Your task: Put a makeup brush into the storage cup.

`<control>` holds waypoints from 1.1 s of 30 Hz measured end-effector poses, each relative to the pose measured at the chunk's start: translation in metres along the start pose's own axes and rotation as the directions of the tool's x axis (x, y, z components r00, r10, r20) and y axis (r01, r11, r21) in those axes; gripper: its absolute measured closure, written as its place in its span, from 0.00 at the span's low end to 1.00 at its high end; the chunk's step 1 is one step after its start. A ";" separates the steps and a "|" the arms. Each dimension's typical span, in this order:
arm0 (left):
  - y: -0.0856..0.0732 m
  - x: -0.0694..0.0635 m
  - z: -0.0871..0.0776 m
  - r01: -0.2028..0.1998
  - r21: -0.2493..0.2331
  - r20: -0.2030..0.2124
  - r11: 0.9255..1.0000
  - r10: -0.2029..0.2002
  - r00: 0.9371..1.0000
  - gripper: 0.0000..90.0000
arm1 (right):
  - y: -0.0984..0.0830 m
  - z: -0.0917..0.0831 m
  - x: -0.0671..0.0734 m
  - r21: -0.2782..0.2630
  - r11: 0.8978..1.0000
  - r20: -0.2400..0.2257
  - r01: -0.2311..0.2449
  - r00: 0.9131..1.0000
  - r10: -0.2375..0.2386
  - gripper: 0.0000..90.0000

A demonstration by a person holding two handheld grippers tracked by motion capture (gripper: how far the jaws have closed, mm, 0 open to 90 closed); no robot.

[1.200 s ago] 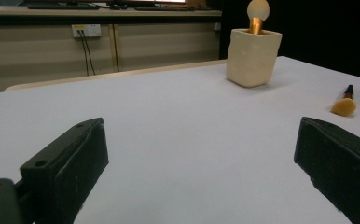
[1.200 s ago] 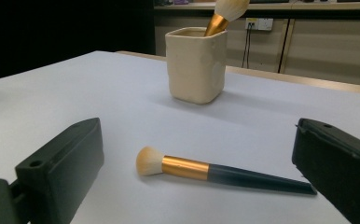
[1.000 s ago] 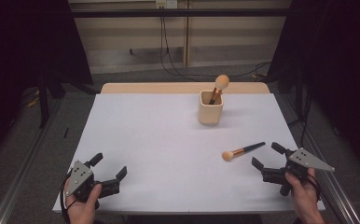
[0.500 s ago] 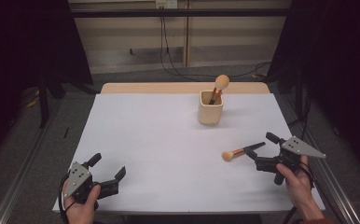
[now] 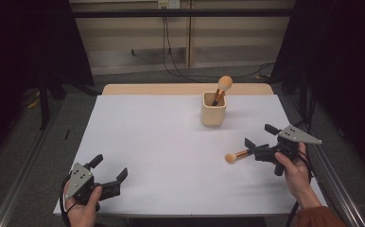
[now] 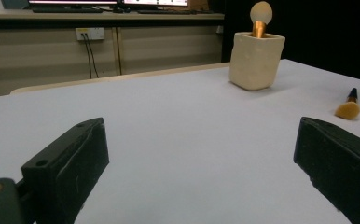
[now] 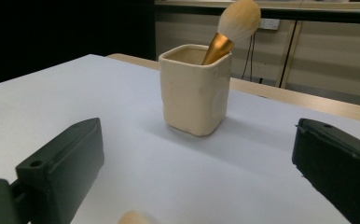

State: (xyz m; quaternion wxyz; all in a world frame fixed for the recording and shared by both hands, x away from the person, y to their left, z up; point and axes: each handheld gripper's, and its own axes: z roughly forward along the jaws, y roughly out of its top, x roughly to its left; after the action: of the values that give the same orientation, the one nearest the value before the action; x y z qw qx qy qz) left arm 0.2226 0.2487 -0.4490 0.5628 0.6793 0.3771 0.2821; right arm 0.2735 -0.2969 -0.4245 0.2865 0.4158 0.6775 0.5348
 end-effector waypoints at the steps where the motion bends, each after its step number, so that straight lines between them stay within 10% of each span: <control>1: 0.000 0.000 0.000 -0.004 0.001 0.001 1.000 0.004 1.000 0.03 | 0.002 0.002 -0.001 0.002 1.000 -0.001 -0.003 1.000 0.003 0.02; 17: -0.001 0.001 0.000 -0.008 0.012 -0.006 1.000 0.008 1.000 0.03 | 0.015 0.037 -0.013 0.135 0.990 -0.037 -0.032 0.999 0.037 0.02; 33: -0.002 0.000 0.000 -0.002 0.014 -0.007 1.000 0.002 1.000 0.03 | 0.020 0.050 -0.020 0.401 0.914 -0.198 0.068 0.980 0.014 0.05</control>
State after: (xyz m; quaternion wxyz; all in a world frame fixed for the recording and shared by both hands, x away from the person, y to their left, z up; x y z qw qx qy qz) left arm 0.2227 0.2490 -0.4507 0.5564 0.6827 0.3803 0.2823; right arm 0.3300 -0.2880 -0.4195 0.1328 0.4019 0.8042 0.4172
